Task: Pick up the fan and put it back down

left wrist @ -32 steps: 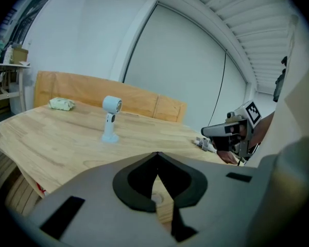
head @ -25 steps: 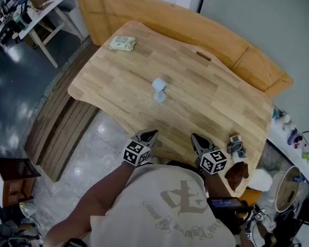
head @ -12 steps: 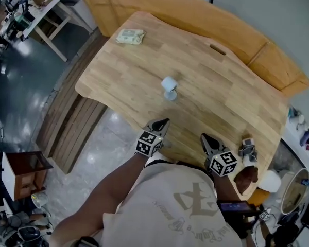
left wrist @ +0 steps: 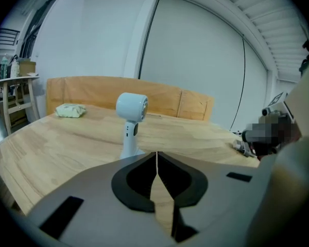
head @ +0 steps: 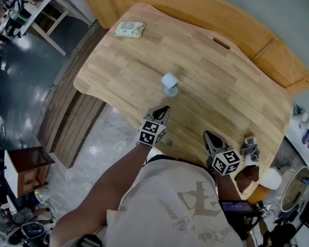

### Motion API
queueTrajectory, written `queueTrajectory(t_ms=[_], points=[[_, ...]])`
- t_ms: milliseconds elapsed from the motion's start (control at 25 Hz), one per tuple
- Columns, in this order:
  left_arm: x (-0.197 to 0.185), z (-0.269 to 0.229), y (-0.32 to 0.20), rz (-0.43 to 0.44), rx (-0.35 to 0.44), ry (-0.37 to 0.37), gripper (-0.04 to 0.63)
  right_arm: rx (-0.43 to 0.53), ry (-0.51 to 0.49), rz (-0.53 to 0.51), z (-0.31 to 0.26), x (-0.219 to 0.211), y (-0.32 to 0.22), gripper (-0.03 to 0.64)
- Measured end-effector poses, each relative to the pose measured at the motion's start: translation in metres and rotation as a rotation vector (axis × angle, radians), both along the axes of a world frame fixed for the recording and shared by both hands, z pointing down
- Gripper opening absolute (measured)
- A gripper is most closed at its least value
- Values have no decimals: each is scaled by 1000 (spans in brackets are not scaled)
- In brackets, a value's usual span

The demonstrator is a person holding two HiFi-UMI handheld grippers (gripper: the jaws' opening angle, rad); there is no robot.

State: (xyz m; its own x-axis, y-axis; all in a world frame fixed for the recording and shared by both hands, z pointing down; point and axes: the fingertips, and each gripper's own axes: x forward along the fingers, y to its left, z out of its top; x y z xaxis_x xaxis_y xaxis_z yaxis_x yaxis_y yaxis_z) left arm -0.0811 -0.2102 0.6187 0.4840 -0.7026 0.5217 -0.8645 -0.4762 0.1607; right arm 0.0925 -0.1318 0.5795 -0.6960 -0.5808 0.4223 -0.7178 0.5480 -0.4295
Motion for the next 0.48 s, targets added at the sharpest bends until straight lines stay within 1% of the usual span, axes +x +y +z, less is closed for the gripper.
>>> queueTrajectory(t_ms=[120,320,360,480], points=[[-6,2,-18,-25,6,-12,12,-15,1,5,5,2,-1,14],[-9,2,-40,-51,16,-1,15,-31,1,13,8,2,-2,14],[-11,3,-44,-60,13,4,32,-32,1,13,8,1,-3,14],[-15,8,-53,-85,7,13,110,-35,2,12,9,-1,-4,14]])
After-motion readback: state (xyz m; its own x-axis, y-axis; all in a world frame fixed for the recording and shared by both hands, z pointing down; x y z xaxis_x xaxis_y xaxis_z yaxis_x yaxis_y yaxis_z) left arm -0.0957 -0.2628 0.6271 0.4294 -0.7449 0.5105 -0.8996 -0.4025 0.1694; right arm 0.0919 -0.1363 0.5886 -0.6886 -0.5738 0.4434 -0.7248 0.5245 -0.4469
